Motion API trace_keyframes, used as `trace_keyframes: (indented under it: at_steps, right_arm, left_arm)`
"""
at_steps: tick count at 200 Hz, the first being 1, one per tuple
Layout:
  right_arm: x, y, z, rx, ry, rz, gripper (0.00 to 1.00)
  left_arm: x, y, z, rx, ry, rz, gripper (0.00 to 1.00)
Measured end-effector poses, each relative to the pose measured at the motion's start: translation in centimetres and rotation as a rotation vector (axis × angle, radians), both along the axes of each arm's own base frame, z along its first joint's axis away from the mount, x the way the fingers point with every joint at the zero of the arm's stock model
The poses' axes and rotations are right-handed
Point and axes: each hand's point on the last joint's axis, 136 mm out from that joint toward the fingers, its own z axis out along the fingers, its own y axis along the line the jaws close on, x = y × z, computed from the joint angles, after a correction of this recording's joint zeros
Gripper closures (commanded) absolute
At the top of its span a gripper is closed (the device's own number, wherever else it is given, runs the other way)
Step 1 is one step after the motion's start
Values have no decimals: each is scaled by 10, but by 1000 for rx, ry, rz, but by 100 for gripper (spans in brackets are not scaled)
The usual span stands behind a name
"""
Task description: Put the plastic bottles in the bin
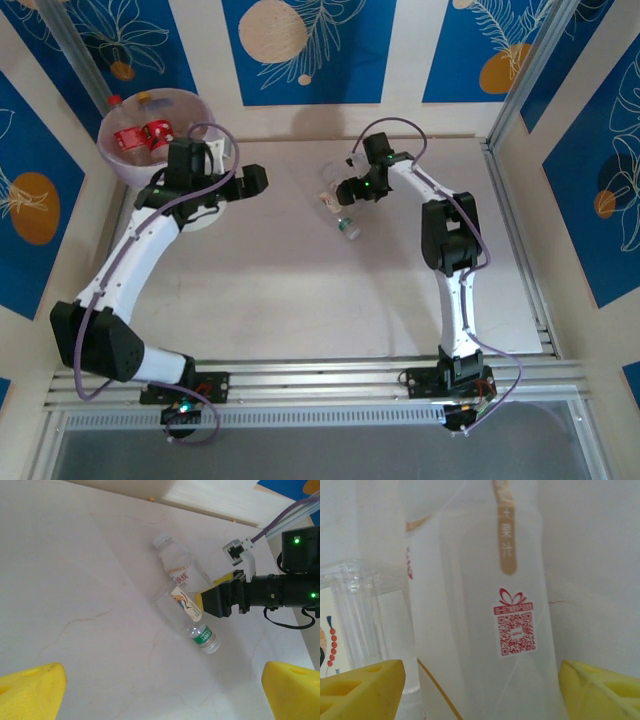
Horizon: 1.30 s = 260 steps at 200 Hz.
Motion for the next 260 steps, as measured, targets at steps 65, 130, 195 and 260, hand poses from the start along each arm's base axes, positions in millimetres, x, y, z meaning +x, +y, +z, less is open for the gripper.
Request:
trace_keyframes:
  at_steps: [65,130,195,260]
  right_arm:
    - [-3,1,-2,-10,33,-4,24]
    - [-5,0,-10,-15,77,-13,33]
    - [-9,-10,6,4,56,-55,39]
    - [-32,-22,118,122,-163,-110,40]
  left_arm:
    - [3,-6,1,-22,-6,3,0]
    - [6,-8,2,-33,-12,5,0]
    - [9,-20,-3,-77,17,-10,0]
    - [11,-51,2,-273,20,-50,0]
